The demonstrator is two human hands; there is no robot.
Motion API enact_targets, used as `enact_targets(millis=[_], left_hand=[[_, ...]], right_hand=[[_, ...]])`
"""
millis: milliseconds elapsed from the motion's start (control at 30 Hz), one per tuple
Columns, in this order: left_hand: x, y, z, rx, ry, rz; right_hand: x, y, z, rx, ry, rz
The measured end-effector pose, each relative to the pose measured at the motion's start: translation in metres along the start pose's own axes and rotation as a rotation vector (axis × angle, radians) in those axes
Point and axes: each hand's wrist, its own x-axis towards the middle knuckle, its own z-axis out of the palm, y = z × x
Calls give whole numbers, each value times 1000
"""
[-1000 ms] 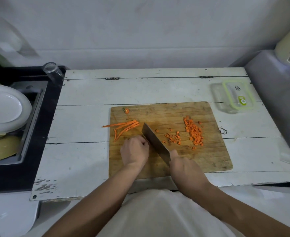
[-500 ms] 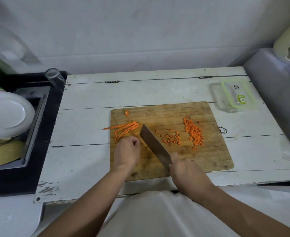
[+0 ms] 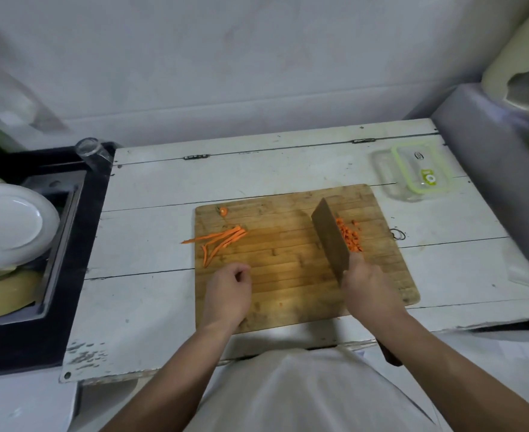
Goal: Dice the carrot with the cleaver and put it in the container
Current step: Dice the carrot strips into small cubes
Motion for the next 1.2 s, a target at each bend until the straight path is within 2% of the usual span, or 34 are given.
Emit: enact_targets(millis=[67, 167, 300, 400, 500, 600, 667, 867, 933, 1033, 1100, 1167, 1200], left_hand=[[-1, 7, 2, -34, -31, 32], [-3, 18, 3, -94, -26, 88], [4, 35, -7, -334, 206, 175], [1, 55, -13, -447, 299, 239], [-7, 72, 1, -286, 101, 473], [-10, 80, 38, 191, -239, 763], [-11, 82, 65, 420, -357, 875], [22, 110, 94, 540, -415, 776], [29, 115, 92, 493, -402, 737], [25, 115, 87, 324, -291, 772], [19, 118, 86, 336, -409, 861], [13, 122, 93, 495, -588, 963], [15, 124, 97, 549, -626, 974]], right_hand=[[2, 2, -7, 39, -11, 15], [-4, 7, -18, 74, 23, -66], [-15, 29, -29, -219, 240, -304], [-13, 51, -37, -396, 287, -459], [-10, 70, -34, -437, 324, -529], [-7, 78, -28, -438, 347, -574], [-5, 80, -23, -432, 349, -619], [6, 86, -13, -416, 351, -692], [9, 87, -14, -402, 346, -677], [10, 90, -12, -398, 330, -662], [10, 92, -10, -396, 324, -666], [10, 92, -6, -388, 310, -688], [10, 91, -5, -394, 298, -697]])
